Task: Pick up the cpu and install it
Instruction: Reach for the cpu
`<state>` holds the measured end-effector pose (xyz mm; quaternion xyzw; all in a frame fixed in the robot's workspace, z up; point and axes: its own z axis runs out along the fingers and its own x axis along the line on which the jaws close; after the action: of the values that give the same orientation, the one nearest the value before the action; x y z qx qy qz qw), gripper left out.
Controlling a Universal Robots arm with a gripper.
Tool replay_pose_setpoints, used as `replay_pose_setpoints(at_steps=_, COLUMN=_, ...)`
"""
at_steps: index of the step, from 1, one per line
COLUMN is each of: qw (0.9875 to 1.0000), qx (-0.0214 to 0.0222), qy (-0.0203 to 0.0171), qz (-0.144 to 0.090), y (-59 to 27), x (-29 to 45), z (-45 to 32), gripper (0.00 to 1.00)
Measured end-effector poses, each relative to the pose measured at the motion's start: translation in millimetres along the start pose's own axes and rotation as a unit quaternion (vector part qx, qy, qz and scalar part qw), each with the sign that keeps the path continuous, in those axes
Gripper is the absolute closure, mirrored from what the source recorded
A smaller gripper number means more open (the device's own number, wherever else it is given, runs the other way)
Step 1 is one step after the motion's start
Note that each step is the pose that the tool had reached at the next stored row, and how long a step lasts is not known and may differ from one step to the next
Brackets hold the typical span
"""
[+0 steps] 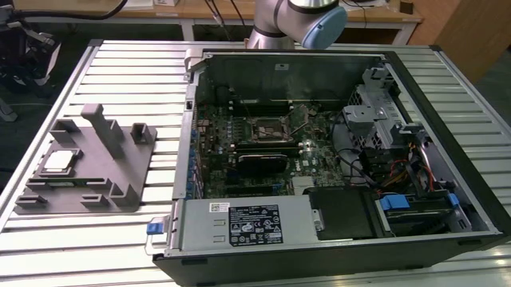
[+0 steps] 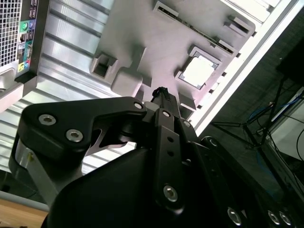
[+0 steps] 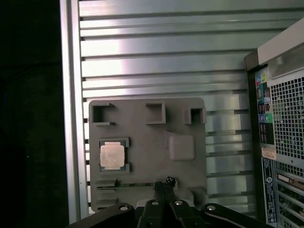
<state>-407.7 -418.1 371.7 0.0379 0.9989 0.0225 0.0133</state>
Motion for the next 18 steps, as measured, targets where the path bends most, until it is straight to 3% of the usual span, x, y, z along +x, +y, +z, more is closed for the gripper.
replay_pose_setpoints(at_steps=18, qw=1.0000, qx=0.0000, qy=0.0000, qz=0.000, y=-4.6, x=5.4, z=5.0, gripper=0.89)
